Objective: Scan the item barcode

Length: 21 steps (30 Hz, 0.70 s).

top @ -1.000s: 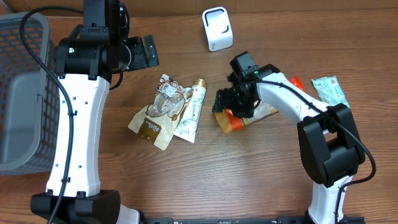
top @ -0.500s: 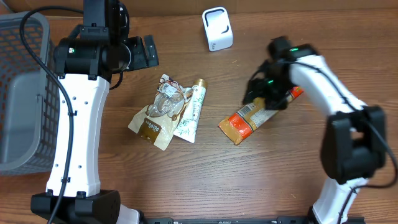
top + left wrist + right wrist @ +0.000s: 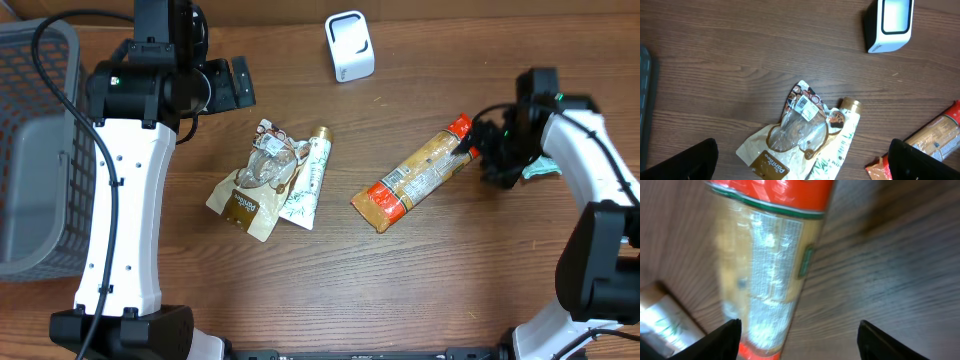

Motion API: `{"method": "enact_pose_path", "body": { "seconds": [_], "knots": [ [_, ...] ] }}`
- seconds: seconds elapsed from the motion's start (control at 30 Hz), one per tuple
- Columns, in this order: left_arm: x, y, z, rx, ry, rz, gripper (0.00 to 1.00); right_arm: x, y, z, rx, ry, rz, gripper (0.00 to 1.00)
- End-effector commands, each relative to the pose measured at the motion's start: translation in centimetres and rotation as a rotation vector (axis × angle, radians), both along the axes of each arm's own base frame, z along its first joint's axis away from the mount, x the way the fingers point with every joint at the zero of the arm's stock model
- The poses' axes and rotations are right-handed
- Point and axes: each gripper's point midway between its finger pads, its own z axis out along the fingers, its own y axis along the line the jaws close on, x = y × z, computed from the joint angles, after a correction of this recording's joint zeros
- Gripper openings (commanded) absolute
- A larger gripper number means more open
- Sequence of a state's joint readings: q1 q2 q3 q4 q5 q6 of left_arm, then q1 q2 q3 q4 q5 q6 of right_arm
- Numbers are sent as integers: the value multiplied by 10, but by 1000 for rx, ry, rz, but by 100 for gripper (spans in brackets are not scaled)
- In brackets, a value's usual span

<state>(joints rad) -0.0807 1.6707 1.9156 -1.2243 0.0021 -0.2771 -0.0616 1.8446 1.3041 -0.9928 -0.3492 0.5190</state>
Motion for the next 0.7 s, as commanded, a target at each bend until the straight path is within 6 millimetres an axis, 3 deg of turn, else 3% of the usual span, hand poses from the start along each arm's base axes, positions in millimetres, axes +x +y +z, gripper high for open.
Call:
{"method": "enact_pose_path", "body": {
  "seconds": [0.0,0.23,0.47,0.53,0.67],
  "knots": [
    [-1,3,-1,21,0,-7,100,-11,16,-20,90,16,-19,70],
    [-1,3,-1,21,0,-7,100,-8,43,-44,248,-109,7,67],
    [-1,3,-1,21,0,-7,100,-7,60,-70,260,-167,-90,66],
    [-1,3,-1,21,0,-7,100,-8,63,-77,231,-168,-112,63],
    [-1,3,-1,21,0,-7,100,-9,72,-82,185,-174,-107,36]
  ]
}}
